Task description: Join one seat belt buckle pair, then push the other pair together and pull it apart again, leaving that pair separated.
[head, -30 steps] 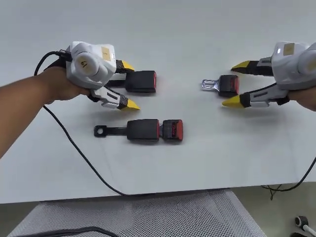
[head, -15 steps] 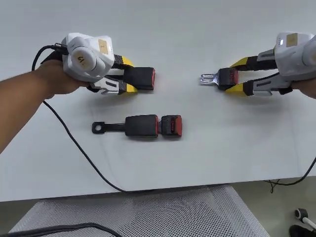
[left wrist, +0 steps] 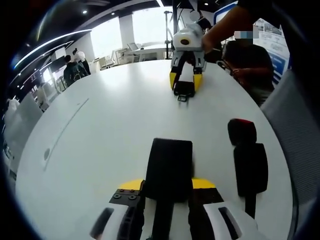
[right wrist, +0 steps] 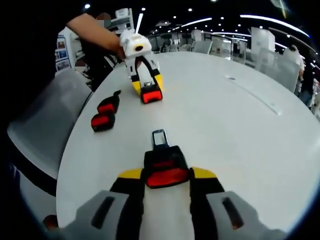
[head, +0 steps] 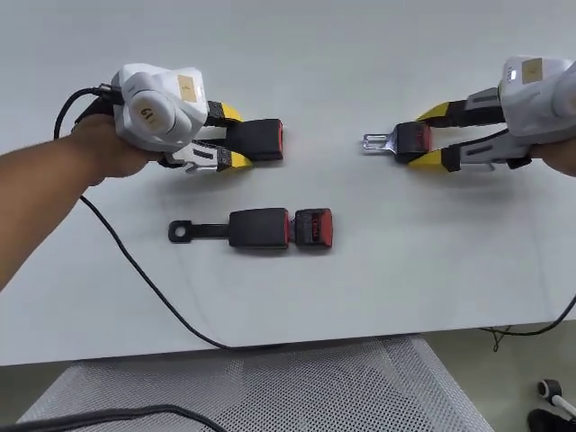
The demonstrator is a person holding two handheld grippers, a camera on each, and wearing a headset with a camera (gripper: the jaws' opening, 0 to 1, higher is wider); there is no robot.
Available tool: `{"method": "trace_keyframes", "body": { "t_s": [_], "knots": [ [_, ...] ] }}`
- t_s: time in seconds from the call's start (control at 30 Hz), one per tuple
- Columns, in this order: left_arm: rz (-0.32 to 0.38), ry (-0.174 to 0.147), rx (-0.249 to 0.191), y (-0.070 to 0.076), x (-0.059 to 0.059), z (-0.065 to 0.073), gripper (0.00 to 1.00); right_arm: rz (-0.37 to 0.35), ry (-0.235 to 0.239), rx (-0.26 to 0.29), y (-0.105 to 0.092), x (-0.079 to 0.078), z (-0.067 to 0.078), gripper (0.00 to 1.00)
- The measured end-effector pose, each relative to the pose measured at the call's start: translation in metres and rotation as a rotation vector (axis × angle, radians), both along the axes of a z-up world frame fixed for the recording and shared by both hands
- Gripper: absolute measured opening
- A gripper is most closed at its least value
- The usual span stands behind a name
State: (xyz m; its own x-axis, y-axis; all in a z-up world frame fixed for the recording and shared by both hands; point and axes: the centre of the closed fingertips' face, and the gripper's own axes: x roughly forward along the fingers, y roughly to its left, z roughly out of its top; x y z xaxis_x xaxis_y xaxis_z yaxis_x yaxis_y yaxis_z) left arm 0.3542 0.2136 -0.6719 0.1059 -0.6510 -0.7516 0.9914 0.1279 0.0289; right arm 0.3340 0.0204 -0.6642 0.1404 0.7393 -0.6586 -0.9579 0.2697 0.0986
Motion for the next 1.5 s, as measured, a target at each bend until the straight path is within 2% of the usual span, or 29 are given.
{"method": "trace_keyframes", "body": {
  "t_s": [0.37, 1.0, 1.33, 1.5],
  "knots": [
    [-0.021, 0.007, 0.013, -0.002, 0.001, 0.005, 0.34, -0.009, -0.006, 0.063, 0.029, 0.003, 0.001, 0.34],
    [-0.032, 0.011, 0.019, 0.005, -0.002, 0.008, 0.34, 0.000, -0.019, 0.110, 0.088, 0.012, 0.002, 0.34],
    [-0.036, 0.015, 0.025, 0.007, -0.003, 0.009, 0.34, 0.007, -0.032, 0.113, 0.117, 0.012, 0.003, 0.34],
    [-0.031, 0.016, 0.024, 0.008, -0.003, 0.009, 0.34, -0.009, -0.030, 0.096, 0.116, 0.010, 0.004, 0.34]
  ]
}}
